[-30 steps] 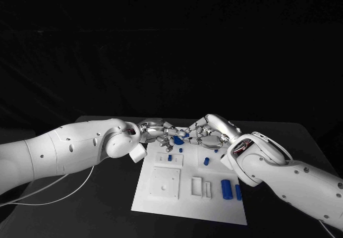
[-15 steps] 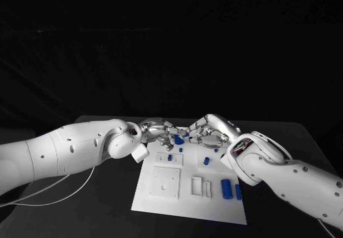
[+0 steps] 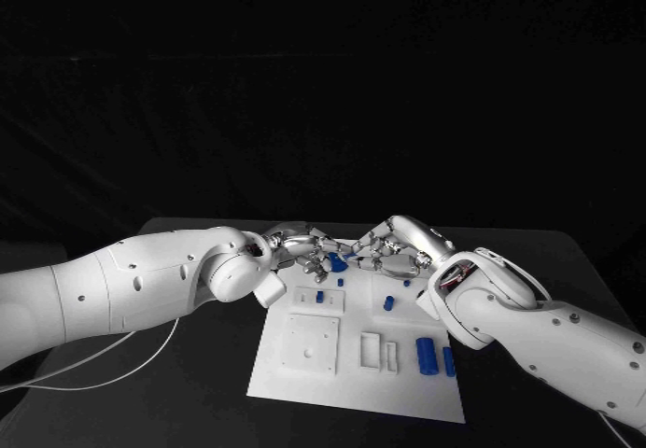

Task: Assemble the parts on the task board

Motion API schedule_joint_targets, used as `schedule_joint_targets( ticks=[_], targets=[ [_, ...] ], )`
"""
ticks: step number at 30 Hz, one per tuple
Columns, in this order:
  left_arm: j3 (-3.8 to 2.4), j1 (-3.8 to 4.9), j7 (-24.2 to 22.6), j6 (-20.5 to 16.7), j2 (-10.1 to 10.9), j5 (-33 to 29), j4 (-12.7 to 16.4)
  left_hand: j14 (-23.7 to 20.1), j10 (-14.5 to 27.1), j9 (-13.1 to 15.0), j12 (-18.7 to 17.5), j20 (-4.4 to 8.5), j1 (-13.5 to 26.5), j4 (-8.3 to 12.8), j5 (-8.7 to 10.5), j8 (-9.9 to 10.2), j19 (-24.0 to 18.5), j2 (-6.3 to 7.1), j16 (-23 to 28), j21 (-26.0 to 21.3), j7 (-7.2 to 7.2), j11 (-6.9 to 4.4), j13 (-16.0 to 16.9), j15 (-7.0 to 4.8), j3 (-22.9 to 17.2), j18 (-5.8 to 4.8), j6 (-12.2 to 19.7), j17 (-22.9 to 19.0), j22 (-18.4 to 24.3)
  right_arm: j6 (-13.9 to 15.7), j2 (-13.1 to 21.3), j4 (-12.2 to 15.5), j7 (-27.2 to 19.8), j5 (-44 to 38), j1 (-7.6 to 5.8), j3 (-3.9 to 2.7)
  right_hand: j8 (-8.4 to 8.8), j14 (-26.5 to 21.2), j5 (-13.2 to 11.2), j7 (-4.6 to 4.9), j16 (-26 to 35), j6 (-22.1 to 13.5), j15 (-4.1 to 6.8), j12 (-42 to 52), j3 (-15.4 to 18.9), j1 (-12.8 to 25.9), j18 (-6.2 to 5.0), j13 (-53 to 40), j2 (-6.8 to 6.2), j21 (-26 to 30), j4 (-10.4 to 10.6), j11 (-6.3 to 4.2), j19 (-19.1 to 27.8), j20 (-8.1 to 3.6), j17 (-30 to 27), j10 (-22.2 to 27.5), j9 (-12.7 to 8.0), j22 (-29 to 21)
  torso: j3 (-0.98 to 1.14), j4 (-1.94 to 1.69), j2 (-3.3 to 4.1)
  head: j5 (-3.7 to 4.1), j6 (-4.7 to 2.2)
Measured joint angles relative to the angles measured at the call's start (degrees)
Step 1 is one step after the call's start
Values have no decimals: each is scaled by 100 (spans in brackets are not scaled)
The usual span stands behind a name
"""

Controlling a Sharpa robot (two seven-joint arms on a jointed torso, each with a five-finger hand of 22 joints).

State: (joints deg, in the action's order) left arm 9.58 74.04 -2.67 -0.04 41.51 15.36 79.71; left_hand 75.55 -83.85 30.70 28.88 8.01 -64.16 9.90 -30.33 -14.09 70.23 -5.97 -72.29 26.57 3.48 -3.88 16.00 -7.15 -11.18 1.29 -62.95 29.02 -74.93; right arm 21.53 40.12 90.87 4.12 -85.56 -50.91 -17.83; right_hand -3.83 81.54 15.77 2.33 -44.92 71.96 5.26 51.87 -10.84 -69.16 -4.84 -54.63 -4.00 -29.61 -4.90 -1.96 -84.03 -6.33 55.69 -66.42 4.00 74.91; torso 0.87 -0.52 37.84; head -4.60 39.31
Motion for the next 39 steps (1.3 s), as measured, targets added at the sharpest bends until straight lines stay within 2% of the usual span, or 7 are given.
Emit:
schedule_joint_targets(
  ticks=[7,12,16,20,25,30,39],
  targets=[
    [0,1,64,-141,5,81,9,2,-9,211,0,0,19,19,-28,62,0,19,0,26,9,9,0,-1,13,0,-10,27,0,-12,2,-9,22,1,4,2,-16,0,0,27,0,-43,0,-25,81,-22,0,69,-22,87,81,23,0,0,-16,64,-12,0,-1,-1,0,3,-1],
    [-2,4,97,-221,19,171,5,24,-10,253,0,0,37,24,-29,119,0,32,23,48,40,9,-1,-16,8,0,-41,51,1,-11,9,-19,22,6,10,6,7,-69,0,132,28,-403,-67,-214,301,-70,0,270,-85,352,139,74,1,25,-36,175,-17,0,0,-1,0,6,-4],
    [-2,4,121,-279,26,278,19,30,-11,334,0,-1,58,26,-52,184,0,40,23,48,60,10,-1,-10,7,0,-61,62,1,4,19,-37,21,11,11,6,6,-130,119,225,28,-616,-128,-244,646,-163,-1,430,-210,555,111,134,2,63,-42,235,-17,0,-2,-2,0,8,-7],
    [-2,4,138,-337,28,363,47,30,-17,346,0,-1,65,42,-54,195,0,42,23,48,60,16,-1,-10,-10,0,-62,62,1,17,23,-41,38,7,11,6,6,-173,200,262,28,-776,-162,-244,1054,-206,0,568,-220,647,87,185,0,102,-61,286,-17,0,-1,-2,0,8,-8],
    [0,4,164,-426,28,443,76,34,-10,346,0,-1,65,50,-55,215,0,41,23,72,60,-12,-2,-13,-18,0,-62,69,2,28,23,-41,103,-27,12,6,6,-223,243,314,28,-929,-178,-161,1523,-249,-61,696,-263,778,225,222,0,144,-93,323,-22,0,-1,-2,-1,8,-12],
    [1,4,208,-581,37,527,116,81,-19,346,27,11,62,51,-54,217,13,44,45,71,60,-21,-2,-21,-18,0,-62,76,2,33,31,-40,191,-95,15,6,6,-223,251,326,10,-942,-178,-136,1565,-318,-86,738,-253,779,268,236,0,144,-113,337,-22,0,-1,0,-1,8,-12],
    [10,4,352,-1181,142,1120,272,235,-17,363,169,74,13,66,-94,250,76,93,79,93,99,-25,6,-51,-3,0,-102,90,2,102,128,-115,305,-112,22,-4,6,-223,622,306,-2,-921,-178,-133,1459,-354,-86,793,-218,779,208,236,0,143,-152,336,-22,0,0,-3,-5,1,7]
  ],
)
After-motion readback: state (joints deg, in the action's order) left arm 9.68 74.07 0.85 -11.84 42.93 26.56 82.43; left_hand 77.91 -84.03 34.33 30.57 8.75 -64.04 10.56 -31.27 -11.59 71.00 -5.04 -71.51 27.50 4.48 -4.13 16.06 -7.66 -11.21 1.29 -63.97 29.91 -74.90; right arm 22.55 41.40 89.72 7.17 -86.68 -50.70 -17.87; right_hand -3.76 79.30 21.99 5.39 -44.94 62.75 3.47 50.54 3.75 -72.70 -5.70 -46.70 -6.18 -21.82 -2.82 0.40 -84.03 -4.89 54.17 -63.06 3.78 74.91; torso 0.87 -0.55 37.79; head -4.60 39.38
